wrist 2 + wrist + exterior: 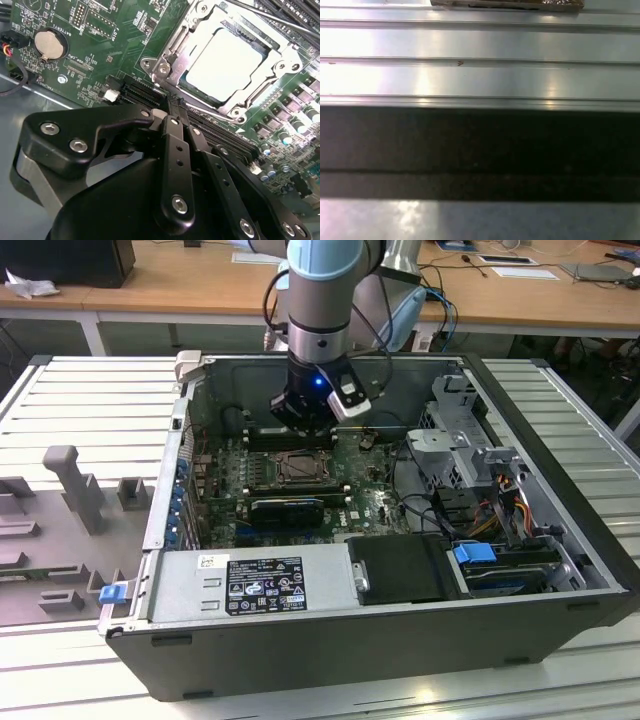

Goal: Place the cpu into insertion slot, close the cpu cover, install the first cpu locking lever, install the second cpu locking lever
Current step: 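Install the first cpu locking lever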

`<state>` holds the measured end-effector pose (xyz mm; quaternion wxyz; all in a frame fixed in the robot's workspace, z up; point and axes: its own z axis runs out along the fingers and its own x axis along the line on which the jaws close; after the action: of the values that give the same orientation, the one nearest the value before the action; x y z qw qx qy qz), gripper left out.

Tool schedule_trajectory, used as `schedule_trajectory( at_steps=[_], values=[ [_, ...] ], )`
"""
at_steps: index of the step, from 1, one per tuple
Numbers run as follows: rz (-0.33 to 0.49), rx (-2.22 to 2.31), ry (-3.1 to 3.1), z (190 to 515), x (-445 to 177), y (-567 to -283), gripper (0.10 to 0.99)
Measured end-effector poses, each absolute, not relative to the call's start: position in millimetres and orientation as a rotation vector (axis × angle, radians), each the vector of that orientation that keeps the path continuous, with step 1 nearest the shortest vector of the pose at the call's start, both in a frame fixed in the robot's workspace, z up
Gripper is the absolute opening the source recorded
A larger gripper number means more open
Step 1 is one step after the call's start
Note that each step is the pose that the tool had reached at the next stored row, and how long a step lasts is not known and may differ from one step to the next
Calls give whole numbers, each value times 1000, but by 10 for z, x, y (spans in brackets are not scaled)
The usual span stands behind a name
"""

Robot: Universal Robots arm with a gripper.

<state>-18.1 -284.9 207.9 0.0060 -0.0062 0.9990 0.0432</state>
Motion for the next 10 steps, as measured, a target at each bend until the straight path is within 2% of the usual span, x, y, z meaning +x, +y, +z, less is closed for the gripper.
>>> schedule_trajectory(
  at_steps=[10],
  values=[
    [95,-20,3128,2051,-171,-2849,106]
  ],
)
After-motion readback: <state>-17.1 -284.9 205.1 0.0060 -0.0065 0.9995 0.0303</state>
